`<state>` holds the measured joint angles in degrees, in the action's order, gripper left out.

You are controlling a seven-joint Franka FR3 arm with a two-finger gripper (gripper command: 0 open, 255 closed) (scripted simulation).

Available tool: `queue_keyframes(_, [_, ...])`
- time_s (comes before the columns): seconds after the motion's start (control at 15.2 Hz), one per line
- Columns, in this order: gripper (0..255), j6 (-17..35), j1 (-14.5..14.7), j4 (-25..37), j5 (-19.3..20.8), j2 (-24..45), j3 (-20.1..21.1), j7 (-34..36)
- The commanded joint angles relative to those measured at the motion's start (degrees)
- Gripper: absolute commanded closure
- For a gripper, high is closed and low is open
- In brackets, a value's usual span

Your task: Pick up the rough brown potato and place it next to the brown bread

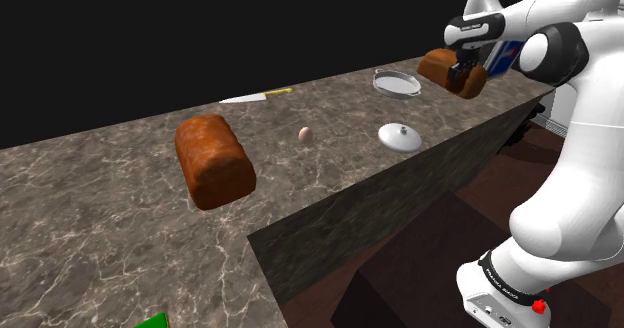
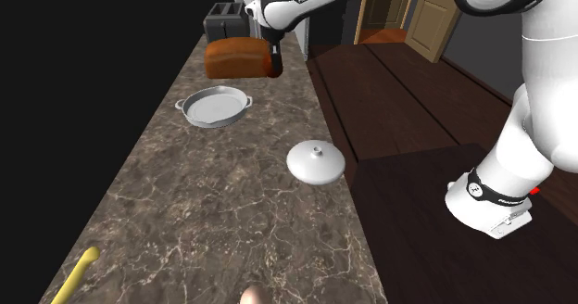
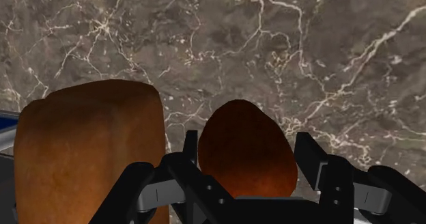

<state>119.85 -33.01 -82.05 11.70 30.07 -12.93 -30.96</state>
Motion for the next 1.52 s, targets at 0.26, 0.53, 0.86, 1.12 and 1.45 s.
queue_keyframes(0.26, [255, 3.9, 0.0, -2.6, 0.2, 1.4, 0.0, 1.0])
queue_keyframes(0.53, [255, 6.3, -0.1, -4.0, 0.3, 2.5, 0.0, 1.6])
queue_keyframes(0.86, [255, 9.0, -0.1, -5.3, 0.4, 3.9, 0.0, 2.3])
queue_keyframes(1.12, [255, 8.9, -0.1, -5.2, 0.4, 4.0, 0.0, 2.3])
queue_keyframes(1.45, [0, 8.3, -0.3, -3.9, 0.2, 4.7, 0.1, 2.1])
